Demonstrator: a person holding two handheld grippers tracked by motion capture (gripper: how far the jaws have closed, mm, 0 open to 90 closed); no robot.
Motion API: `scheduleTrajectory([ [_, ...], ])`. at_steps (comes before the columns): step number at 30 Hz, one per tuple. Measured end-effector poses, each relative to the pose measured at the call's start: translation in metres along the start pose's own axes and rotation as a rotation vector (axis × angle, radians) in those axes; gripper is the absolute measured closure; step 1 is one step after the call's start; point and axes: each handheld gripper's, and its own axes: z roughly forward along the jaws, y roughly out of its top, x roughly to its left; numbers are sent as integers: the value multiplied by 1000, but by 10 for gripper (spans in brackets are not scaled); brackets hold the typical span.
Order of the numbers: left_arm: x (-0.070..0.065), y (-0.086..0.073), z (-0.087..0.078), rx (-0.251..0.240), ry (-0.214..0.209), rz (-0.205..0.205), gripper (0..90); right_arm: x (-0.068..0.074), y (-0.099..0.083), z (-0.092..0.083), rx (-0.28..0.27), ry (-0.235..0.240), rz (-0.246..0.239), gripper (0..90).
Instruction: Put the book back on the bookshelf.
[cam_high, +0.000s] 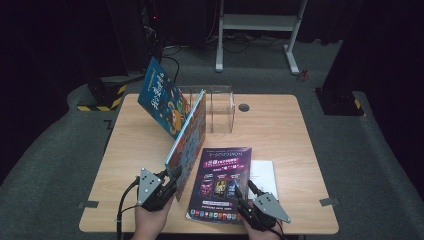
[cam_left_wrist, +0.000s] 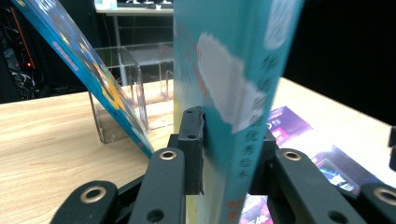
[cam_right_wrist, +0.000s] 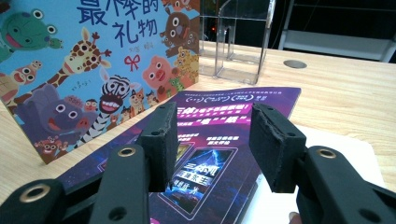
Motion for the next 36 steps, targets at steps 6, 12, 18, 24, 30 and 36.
scheduleTrajectory([
  [6,2,-8,16,53,13,21,668,-1,-2,-1,2,-2,12,523],
  [12,4,-14,24,67,46,13,607,-4,-3,-3,-3,-2,19,523],
  [18,6,-15,24,69,87,39,769,-5,-4,-4,-4,-1,35,524],
  [24,6,-17,24,49,90,47,808,-5,-6,-3,2,5,37,525],
  [30,16,-16,24,44,71,19,809,-7,-7,-3,7,8,46,526],
  [36,29,-15,22,60,29,22,806,-8,-8,-2,10,12,53,527],
])
